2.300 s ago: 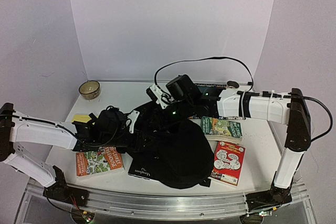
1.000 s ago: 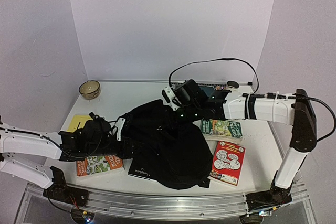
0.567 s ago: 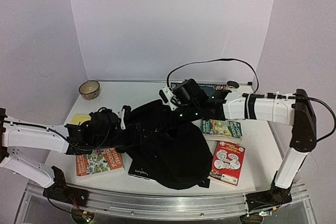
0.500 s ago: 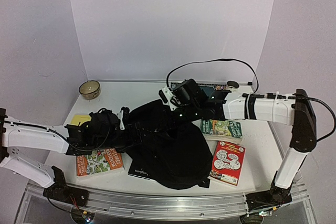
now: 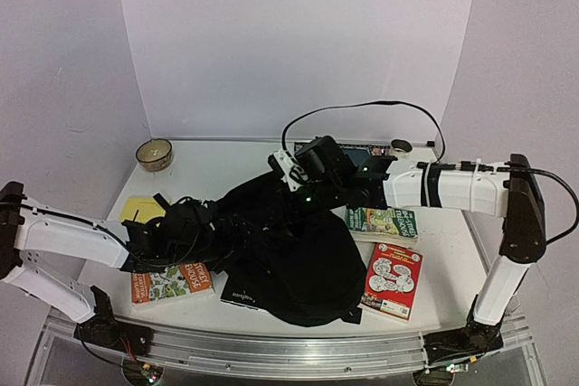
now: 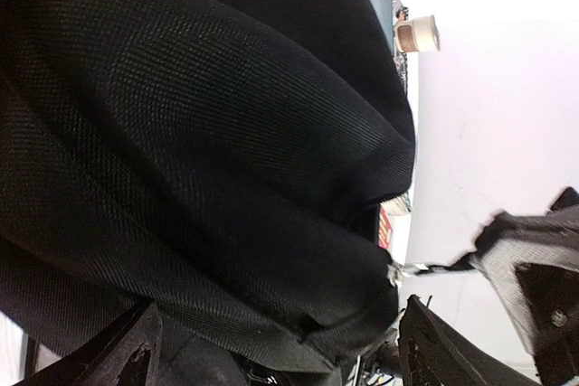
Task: Pack the student bag
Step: Zip the upper front pocket of the student bag.
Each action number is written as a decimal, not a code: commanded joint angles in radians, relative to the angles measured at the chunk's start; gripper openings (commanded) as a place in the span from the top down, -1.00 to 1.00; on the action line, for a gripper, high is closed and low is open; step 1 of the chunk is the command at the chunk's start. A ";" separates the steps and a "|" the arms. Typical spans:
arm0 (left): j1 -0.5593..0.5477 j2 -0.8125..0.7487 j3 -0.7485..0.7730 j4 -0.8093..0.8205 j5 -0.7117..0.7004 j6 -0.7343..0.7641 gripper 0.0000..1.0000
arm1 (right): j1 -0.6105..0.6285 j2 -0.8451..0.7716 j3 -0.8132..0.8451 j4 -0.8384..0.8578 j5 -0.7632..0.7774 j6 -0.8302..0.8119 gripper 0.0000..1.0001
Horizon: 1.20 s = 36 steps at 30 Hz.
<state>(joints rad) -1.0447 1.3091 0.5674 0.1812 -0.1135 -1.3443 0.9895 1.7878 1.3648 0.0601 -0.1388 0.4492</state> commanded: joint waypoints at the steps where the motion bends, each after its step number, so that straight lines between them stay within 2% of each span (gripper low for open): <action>1: -0.006 0.055 0.035 0.060 0.005 -0.018 -0.81 | 0.008 -0.033 0.043 0.036 -0.019 0.019 1.00; 4: -0.006 0.083 0.032 0.090 0.003 -0.025 -0.71 | 0.012 -0.029 0.042 0.047 -0.027 0.027 1.00; 8: -0.006 0.103 0.009 0.150 -0.005 -0.038 -0.44 | 0.018 -0.017 0.040 0.053 -0.035 0.038 1.00; 11: -0.006 0.106 -0.004 0.190 -0.010 -0.039 -0.18 | 0.020 -0.011 0.031 0.060 -0.040 0.049 1.00; 16: -0.008 0.077 -0.042 0.220 -0.048 -0.054 0.40 | 0.022 -0.007 0.013 0.070 -0.028 0.063 1.00; 22: -0.009 0.024 -0.098 0.236 -0.087 -0.068 0.98 | 0.022 -0.013 -0.010 0.070 0.021 0.061 1.00; 30: -0.010 -0.043 -0.157 0.238 -0.097 -0.061 1.00 | 0.009 -0.033 -0.055 0.046 0.154 0.037 1.00; 32: -0.009 -0.069 -0.186 0.237 -0.098 -0.061 1.00 | -0.008 -0.041 -0.082 0.040 0.219 0.033 1.00; 36: -0.009 -0.138 -0.250 0.236 -0.099 -0.078 1.00 | -0.063 -0.053 -0.137 0.035 0.255 0.055 1.00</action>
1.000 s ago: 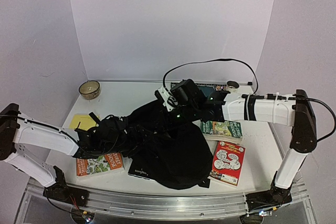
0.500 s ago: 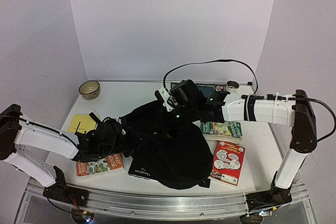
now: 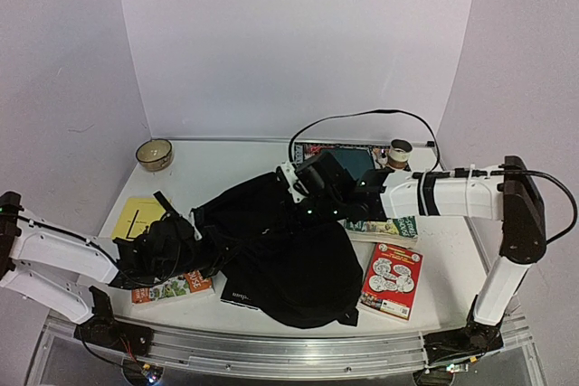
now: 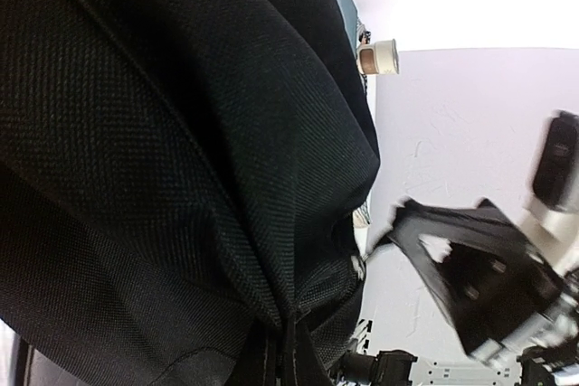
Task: Pack the student bag
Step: Zip the upper front pocket of the student bag.
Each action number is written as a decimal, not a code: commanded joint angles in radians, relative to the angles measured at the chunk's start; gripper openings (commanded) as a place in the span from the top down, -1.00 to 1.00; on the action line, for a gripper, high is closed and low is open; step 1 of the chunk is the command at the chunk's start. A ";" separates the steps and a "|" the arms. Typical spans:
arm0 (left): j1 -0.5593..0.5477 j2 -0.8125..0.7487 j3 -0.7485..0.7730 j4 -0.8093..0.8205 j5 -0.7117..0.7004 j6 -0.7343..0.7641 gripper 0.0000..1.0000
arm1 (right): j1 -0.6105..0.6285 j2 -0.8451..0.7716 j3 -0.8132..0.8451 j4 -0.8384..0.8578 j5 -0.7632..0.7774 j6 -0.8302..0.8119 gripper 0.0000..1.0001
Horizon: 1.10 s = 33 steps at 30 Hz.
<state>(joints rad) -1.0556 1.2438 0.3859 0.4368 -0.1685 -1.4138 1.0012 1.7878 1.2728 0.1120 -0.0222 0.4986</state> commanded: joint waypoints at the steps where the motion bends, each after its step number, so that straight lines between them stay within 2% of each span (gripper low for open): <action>1: 0.002 -0.092 -0.084 -0.020 -0.043 -0.013 1.00 | -0.088 -0.051 -0.055 -0.017 0.143 0.008 1.00; 7: 0.002 -0.185 -0.162 -0.022 -0.040 -0.023 1.00 | -0.140 -0.035 -0.081 -0.021 0.159 0.013 1.00; 16: 0.002 -0.341 -0.253 -0.081 -0.066 -0.054 1.00 | -0.286 0.020 -0.049 -0.036 0.145 -0.039 1.00; 22: 0.002 -0.402 -0.229 -0.194 -0.091 -0.029 1.00 | -0.340 0.114 0.020 -0.051 0.094 -0.056 1.00; 27: 0.002 -0.384 -0.149 -0.331 -0.103 0.034 1.00 | -0.343 0.157 0.057 -0.062 0.060 -0.064 1.00; 29: 0.002 -0.380 -0.124 -0.366 -0.105 0.069 1.00 | -0.344 0.153 0.066 -0.066 0.012 -0.082 1.00; 33: 0.002 -0.336 -0.062 -0.386 -0.117 0.144 1.00 | -0.342 0.150 0.105 -0.070 -0.191 -0.113 0.99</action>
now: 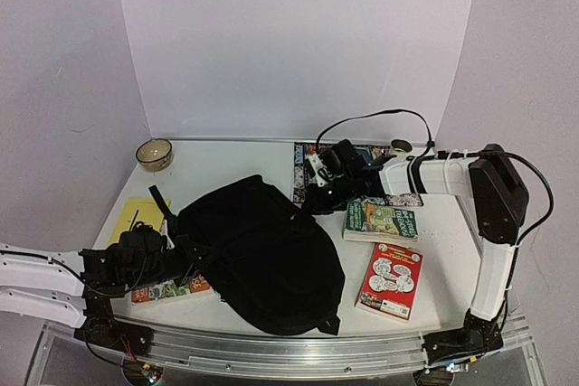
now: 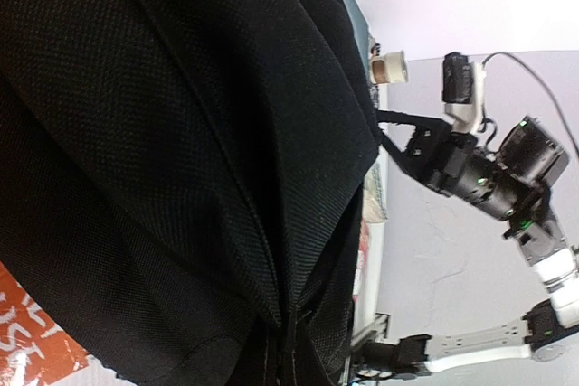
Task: Pack the student bag
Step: Zip the upper front pocket of the student bag, then pass from the left arm to the right
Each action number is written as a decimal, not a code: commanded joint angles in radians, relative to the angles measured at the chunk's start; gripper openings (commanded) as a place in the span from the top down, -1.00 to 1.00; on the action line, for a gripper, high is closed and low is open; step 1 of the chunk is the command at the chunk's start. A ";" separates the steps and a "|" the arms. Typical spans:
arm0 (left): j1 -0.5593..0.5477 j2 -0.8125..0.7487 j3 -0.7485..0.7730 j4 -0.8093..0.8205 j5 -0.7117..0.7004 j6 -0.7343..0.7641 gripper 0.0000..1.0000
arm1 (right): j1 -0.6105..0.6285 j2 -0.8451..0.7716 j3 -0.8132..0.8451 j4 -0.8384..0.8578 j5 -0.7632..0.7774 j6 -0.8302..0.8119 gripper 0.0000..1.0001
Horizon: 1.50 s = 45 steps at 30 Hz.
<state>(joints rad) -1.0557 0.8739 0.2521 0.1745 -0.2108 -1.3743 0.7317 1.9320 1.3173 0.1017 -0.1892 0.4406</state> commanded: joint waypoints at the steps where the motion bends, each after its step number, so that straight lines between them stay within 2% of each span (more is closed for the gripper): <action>1: 0.002 0.051 0.093 -0.127 -0.080 0.120 1.00 | -0.073 0.001 0.062 -0.060 -0.069 -0.059 0.94; 5: 0.002 0.105 0.168 -0.162 -0.128 0.183 1.00 | -0.073 -0.060 0.036 -0.071 -0.137 -0.093 0.43; 10: 0.005 0.110 0.255 -0.268 -0.214 0.260 1.00 | -0.073 -0.165 -0.048 -0.113 -0.104 -0.160 0.05; 13: 0.009 0.104 0.297 -0.323 -0.250 0.298 1.00 | -0.073 -0.200 -0.099 -0.149 -0.090 -0.191 -0.09; 18: 0.020 0.146 0.333 -0.310 -0.231 0.304 1.00 | -0.055 -0.241 -0.160 -0.161 -0.124 -0.193 -0.23; 22: 0.020 0.229 0.395 -0.286 -0.201 0.264 1.00 | 0.036 -0.285 -0.173 -0.137 -0.079 -0.189 -0.29; 30: 0.020 0.346 0.516 -0.286 -0.200 0.086 1.00 | 0.254 -0.360 -0.167 -0.067 0.080 -0.257 -0.32; 37: 0.020 0.433 0.607 -0.296 -0.141 -0.013 1.00 | 0.351 -0.409 -0.213 0.035 0.113 -0.394 -0.26; 45: 0.020 0.495 0.653 -0.299 -0.079 -0.075 0.97 | 0.432 -0.336 -0.158 0.055 0.192 -0.573 -0.20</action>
<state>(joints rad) -1.0397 1.3447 0.8362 -0.1754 -0.3305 -1.4021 1.1312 1.5532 1.1211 0.1289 -0.0566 -0.0082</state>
